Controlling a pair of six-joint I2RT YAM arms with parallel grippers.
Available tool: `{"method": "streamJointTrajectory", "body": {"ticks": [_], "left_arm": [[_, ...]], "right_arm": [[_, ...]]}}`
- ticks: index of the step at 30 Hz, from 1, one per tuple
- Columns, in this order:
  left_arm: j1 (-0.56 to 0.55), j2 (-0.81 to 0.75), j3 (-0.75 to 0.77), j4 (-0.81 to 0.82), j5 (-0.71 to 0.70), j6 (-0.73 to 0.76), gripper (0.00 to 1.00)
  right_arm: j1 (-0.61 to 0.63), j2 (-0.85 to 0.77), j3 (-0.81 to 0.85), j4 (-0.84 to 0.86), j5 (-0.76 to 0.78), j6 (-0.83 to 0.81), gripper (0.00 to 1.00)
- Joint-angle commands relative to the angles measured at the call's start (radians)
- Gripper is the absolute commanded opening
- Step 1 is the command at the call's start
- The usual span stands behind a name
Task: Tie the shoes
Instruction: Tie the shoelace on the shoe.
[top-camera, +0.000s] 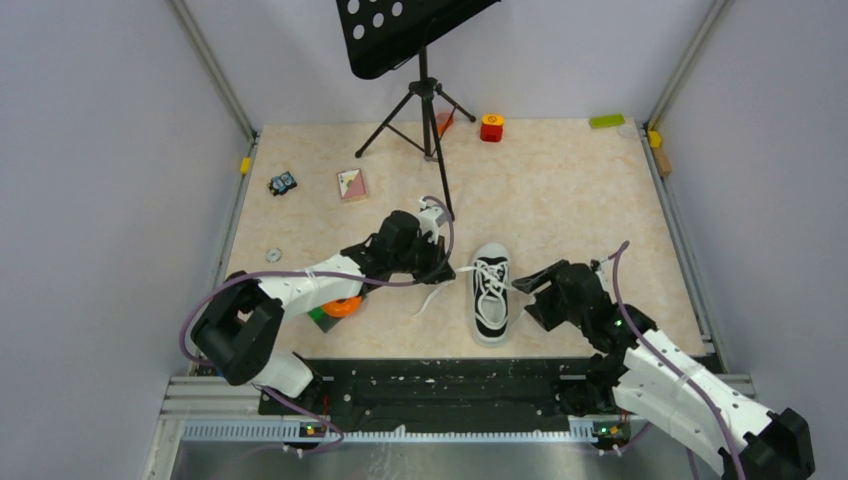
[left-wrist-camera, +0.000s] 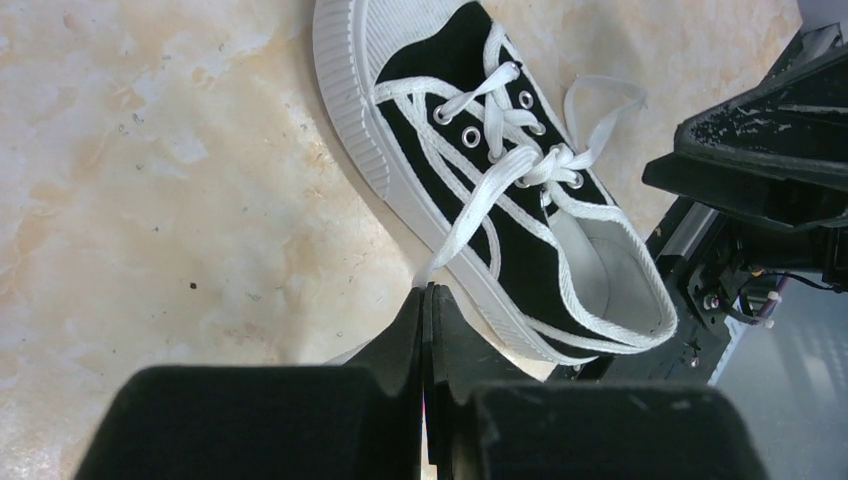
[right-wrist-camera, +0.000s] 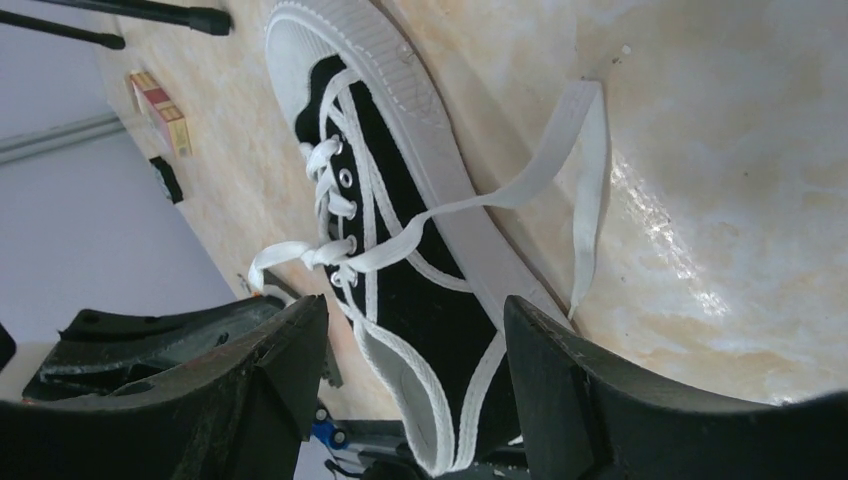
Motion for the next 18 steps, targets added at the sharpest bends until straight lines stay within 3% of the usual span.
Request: {"method": "streamJointTrajectory", "body": {"ticks": [1,8,13,16,18], "left_arm": [[-0.003,-0.050,-0.017,0.008,0.020,0.018,0.00],[-0.003,-0.082,-0.040,0.007,0.011,0.021,0.00],[-0.003,-0.110,-0.056,0.003,0.006,0.022,0.00],[-0.004,-0.120,-0.059,-0.010,0.008,0.022,0.00],[-0.002,-0.120,-0.065,-0.016,0.010,0.014,0.00]], "right_arm": [[-0.030,0.022,-0.031,0.164,-0.019,0.057,0.66],[-0.075,0.138,-0.065,0.309,-0.071,0.043,0.60],[-0.087,0.204,-0.094,0.381,-0.091,0.048,0.45],[-0.087,0.190,-0.085,0.362,-0.062,0.033,0.23],[-0.089,0.174,-0.076,0.319,-0.035,0.017,0.00]]}}
